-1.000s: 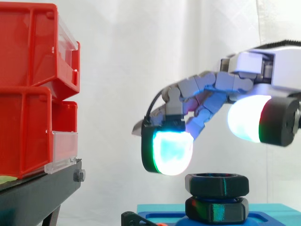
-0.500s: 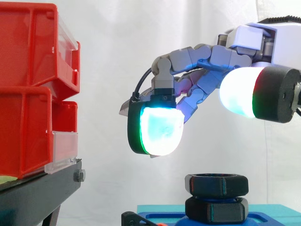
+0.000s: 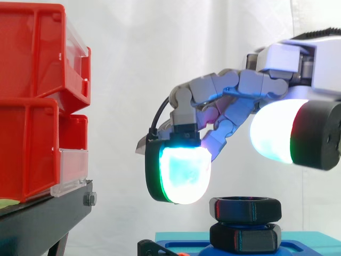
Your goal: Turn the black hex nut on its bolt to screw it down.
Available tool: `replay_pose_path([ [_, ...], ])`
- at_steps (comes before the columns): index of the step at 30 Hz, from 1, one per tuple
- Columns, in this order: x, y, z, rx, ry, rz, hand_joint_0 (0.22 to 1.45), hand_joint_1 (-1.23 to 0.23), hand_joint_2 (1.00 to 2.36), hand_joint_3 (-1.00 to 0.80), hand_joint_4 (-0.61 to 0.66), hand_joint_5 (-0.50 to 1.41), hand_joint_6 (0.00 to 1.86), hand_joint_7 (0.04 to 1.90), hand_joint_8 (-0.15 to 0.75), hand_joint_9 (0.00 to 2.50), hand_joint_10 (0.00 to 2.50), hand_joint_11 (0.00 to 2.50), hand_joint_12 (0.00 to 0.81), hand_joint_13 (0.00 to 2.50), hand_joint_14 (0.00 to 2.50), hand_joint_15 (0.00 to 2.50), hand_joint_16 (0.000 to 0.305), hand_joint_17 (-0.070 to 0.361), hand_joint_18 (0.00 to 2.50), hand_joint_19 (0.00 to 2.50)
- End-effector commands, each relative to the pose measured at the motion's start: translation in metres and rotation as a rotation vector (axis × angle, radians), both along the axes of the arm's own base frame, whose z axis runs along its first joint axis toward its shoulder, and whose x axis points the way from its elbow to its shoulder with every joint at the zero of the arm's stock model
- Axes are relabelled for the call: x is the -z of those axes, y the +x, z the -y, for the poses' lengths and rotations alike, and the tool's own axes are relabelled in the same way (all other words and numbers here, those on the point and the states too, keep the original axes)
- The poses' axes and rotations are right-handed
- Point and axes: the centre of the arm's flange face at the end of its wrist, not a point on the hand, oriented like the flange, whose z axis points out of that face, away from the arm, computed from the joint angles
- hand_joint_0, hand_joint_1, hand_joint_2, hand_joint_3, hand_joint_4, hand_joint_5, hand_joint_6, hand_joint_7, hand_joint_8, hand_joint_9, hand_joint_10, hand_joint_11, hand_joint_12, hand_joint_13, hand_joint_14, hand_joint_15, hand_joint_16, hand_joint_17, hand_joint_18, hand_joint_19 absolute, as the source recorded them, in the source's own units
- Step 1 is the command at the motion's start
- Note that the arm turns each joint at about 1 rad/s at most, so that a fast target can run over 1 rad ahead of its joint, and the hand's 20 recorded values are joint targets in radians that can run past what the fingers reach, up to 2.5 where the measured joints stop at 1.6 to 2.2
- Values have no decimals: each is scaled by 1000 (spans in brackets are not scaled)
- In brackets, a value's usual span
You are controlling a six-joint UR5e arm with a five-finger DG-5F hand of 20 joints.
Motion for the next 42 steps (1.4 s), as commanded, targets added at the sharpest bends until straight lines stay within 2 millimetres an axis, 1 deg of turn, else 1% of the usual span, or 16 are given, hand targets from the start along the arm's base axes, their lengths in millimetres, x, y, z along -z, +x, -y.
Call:
replay_pose_path([
  [1,4,1,4,7,-8,-2,485,-158,1000,-500,166,-27,553,1335,245,944,7,191,292,542,1,0,48,108,440,201],
  [7,7,0,10,12,-10,-8,486,-160,1000,-500,160,-28,558,1325,250,955,7,206,295,548,0,8,48,108,443,205],
  [9,12,-3,12,14,-11,-17,487,-161,1000,-500,166,-28,560,1320,247,959,8,217,295,549,0,12,48,108,442,200],
  [12,14,-4,13,17,-14,-19,488,-162,1000,-500,161,-29,563,1327,252,964,8,214,295,552,0,13,48,108,443,201],
  [18,14,-5,16,20,-18,-24,490,-166,1000,-500,151,-31,610,1260,252,977,11,215,293,555,1,14,48,108,450,205],
  [28,14,-5,22,26,-18,-23,491,-169,1000,-500,145,-30,622,1255,257,985,8,218,292,560,0,13,48,107,450,203],
  [29,15,-6,28,33,-21,-25,491,-169,1000,-500,145,-30,622,1257,255,985,8,214,292,560,0,13,48,107,450,203],
  [31,15,-6,30,36,-23,-24,491,-169,1000,-500,150,-30,621,1265,255,984,8,221,291,563,0,17,48,107,451,209],
  [36,15,-8,47,47,-47,-22,492,-170,1000,-500,153,-30,621,1258,256,986,8,208,292,565,0,21,48,107,452,205],
  [37,15,-10,56,51,-55,-18,492,-169,1000,-500,150,-30,619,1262,258,986,8,214,293,565,0,18,48,107,450,212],
  [38,15,-10,56,50,-57,-16,492,-169,1000,-500,153,-30,619,1262,258,986,8,210,293,565,0,18,48,107,449,209],
  [39,15,-12,66,47,-58,-16,492,-169,1000,-500,153,-30,618,1263,258,985,8,203,293,566,0,15,48,107,448,213],
  [42,15,-14,75,39,-60,-17,492,-169,1000,-500,158,-30,616,1259,259,985,8,210,293,567,0,22,48,107,454,205],
])
